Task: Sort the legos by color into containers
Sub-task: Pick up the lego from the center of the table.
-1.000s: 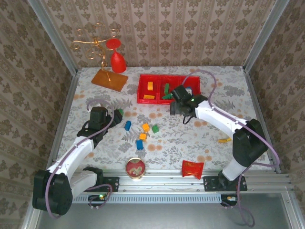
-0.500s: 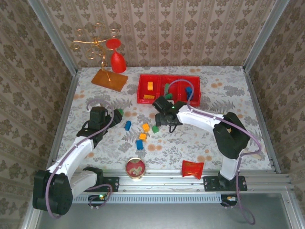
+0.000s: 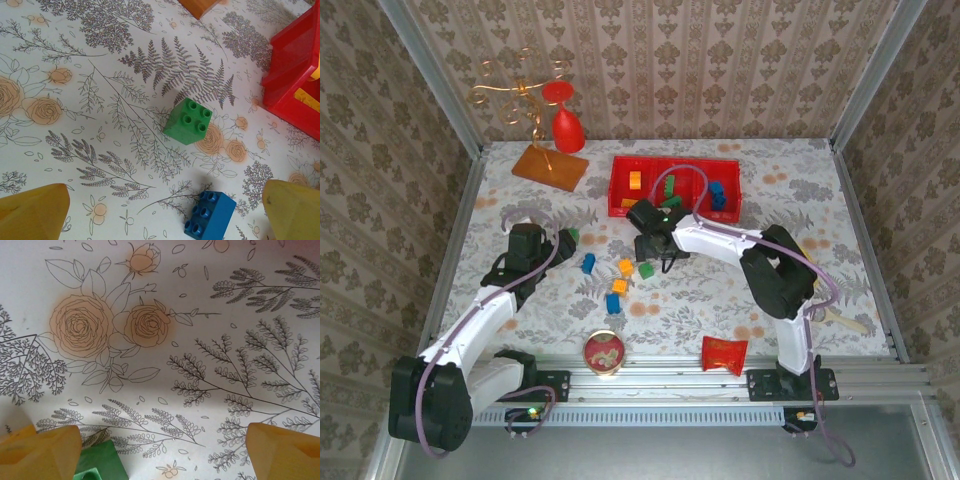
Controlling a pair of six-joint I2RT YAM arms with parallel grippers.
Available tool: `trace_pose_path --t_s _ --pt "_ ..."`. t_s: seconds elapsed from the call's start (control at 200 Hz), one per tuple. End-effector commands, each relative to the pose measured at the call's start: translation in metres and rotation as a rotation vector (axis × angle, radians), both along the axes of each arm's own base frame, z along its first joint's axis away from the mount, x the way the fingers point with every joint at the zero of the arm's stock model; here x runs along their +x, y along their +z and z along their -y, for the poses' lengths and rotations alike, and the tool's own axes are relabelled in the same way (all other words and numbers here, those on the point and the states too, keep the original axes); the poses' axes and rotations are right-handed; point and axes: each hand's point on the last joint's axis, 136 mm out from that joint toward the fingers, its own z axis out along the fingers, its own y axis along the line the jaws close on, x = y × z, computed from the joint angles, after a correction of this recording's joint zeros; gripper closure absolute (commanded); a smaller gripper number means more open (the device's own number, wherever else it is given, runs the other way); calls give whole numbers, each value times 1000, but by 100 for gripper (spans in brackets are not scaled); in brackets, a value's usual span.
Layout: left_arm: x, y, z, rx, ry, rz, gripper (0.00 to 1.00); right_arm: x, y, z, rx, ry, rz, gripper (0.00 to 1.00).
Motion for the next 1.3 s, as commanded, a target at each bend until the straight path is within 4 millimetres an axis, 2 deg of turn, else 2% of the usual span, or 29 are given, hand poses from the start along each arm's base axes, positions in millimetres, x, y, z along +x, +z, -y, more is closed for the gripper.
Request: trace_pose_path --t_s 0.0,0.695,1.3 --pt "1 3 -4 11 1 18 0 -3 -3 -4 -17 -9 -26 13" --pt "2 1 -2 2 -2 14 0 -6 -19 -9 -50 8 -65 15" --pt "3 3 -2 -1 2 19 0 -48 -19 1 -85 58 -135 18"
